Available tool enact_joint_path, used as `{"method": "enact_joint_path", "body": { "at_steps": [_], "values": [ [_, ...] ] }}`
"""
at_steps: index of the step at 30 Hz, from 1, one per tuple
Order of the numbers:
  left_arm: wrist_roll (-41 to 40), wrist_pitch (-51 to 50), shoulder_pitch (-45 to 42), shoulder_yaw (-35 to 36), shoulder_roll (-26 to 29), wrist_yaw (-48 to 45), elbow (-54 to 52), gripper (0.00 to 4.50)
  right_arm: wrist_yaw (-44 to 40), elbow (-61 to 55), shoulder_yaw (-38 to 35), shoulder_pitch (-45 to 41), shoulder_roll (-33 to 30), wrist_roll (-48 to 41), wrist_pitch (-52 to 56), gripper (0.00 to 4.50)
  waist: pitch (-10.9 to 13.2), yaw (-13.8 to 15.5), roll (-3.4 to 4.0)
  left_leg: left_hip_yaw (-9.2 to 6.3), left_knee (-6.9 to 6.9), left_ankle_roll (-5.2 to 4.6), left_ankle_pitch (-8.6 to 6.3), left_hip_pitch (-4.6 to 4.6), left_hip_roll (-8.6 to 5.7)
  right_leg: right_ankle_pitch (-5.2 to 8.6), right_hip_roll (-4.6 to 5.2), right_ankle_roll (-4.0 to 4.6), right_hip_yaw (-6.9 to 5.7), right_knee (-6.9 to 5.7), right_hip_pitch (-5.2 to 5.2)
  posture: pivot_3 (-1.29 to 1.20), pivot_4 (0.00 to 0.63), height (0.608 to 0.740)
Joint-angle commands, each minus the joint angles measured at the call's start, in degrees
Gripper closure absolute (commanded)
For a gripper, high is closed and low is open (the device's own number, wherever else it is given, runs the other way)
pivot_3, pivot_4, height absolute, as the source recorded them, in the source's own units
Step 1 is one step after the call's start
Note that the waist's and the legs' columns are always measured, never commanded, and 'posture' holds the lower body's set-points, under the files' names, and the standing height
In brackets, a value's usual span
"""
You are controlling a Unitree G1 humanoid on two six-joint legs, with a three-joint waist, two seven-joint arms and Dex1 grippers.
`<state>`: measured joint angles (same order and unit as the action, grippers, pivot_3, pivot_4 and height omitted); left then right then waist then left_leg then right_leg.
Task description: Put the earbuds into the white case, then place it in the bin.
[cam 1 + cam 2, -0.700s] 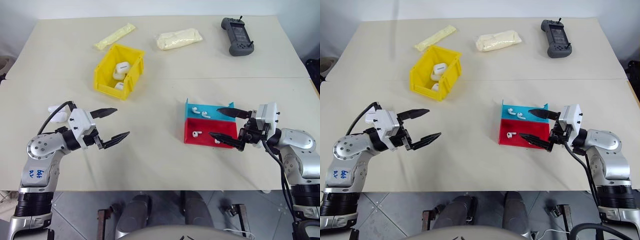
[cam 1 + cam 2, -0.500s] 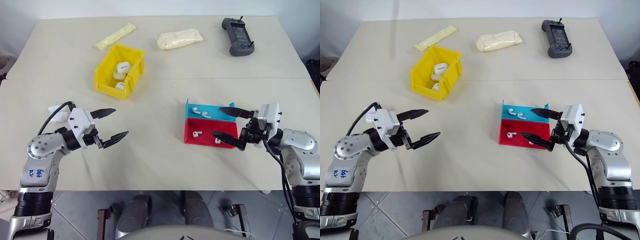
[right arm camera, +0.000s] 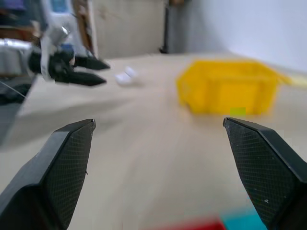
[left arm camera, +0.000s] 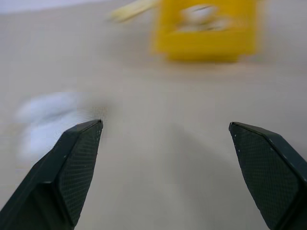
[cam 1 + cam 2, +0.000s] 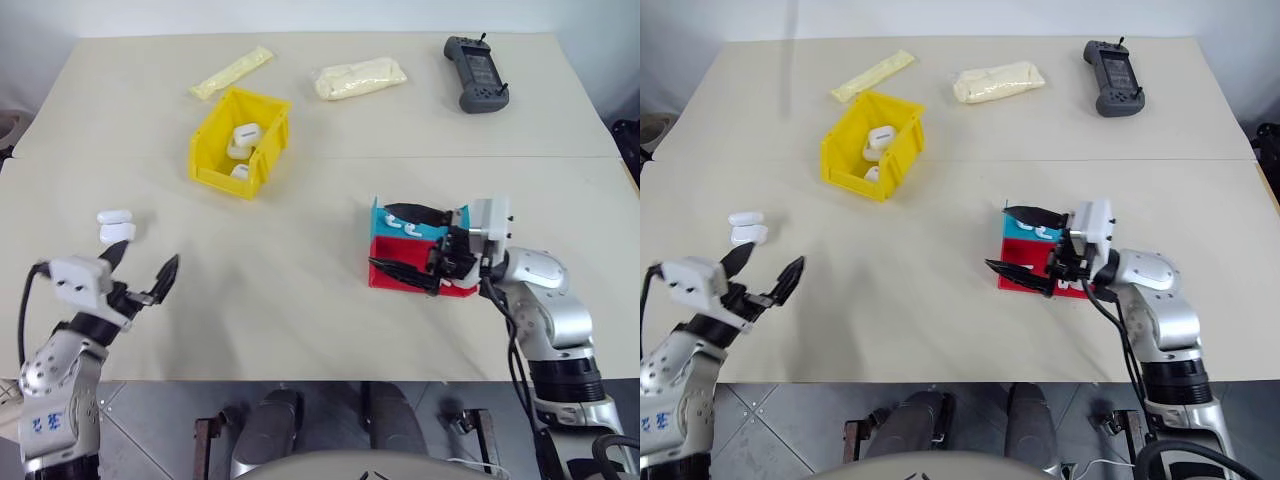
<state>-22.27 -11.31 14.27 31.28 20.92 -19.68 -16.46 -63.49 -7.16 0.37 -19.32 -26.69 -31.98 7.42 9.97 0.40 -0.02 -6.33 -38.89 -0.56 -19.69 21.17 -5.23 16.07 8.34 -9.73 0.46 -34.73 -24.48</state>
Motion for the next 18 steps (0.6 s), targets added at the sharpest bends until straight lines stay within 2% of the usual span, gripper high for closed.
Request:
{"method": "enact_joint_path", "body": {
  "at_steps": [1, 5, 8, 13, 18],
  "values": [
    [-1.76, -2.38, 4.02, 5.65, -2.88, 6.1, -4.84, 0.01, 0.21, -2.15, 0.83, -0.81, 1.05, 0.13, -0.99, 0.0, -0.01, 0.22, -0.02, 0.0, 0.0, -0.01, -0.01, 0.0, -0.01, 0.0, 0.0, 0.0, 0.0, 0.0, 0.01, 0.0, 0.15, 0.74],
    [-3.5, -4.42, 6.26, 7.79, -4.54, 8.53, -6.5, 0.01, -0.16, -1.63, 1.47, -1.31, 1.28, 0.2, -0.71, 0.0, 0.0, 1.06, -0.03, 0.01, -0.05, -0.01, -0.02, -0.01, -0.01, 0.0, 0.0, 0.0, 0.0, 0.08, 0.02, 0.0, 0.15, 0.74],
    [-5.21, -6.54, 5.91, 8.28, -3.06, 8.1, -6.39, 0.01, -0.44, -1.79, 1.39, -1.49, 0.66, 0.08, 0.01, 0.0, -0.01, 1.06, -0.03, 0.0, -0.07, -0.01, -0.02, -0.02, 0.0, 0.0, 0.0, 0.0, -0.02, 0.08, 0.05, 0.0, 0.15, 0.74],
    [-7.43, -15.63, 0.56, 8.78, 5.99, 7.63, -3.45, 0.01, -0.4, -2.59, 0.17, -0.69, -1.23, -0.3, 1.25, 0.0, -0.01, 0.98, -0.03, -0.03, -0.06, 0.02, -0.03, -0.02, 0.02, 0.03, -0.02, 0.06, -0.04, 0.02, 0.01, 0.0, 0.15, 0.74],
    [-10.4, -36.72, -15.67, 4.97, 21.49, 8.3, 4.9, 0.01, 0.01, -3.29, 0.24, 0.01, -2.96, 0.52, 1.91, 0.0, -0.01, 0.95, -0.09, -0.18, -0.08, 0.05, -0.02, 0.0, 0.0, 0.08, -0.05, 0.14, -0.12, -0.14, -0.01, 0.0, 0.15, 0.74]
  ]
}}
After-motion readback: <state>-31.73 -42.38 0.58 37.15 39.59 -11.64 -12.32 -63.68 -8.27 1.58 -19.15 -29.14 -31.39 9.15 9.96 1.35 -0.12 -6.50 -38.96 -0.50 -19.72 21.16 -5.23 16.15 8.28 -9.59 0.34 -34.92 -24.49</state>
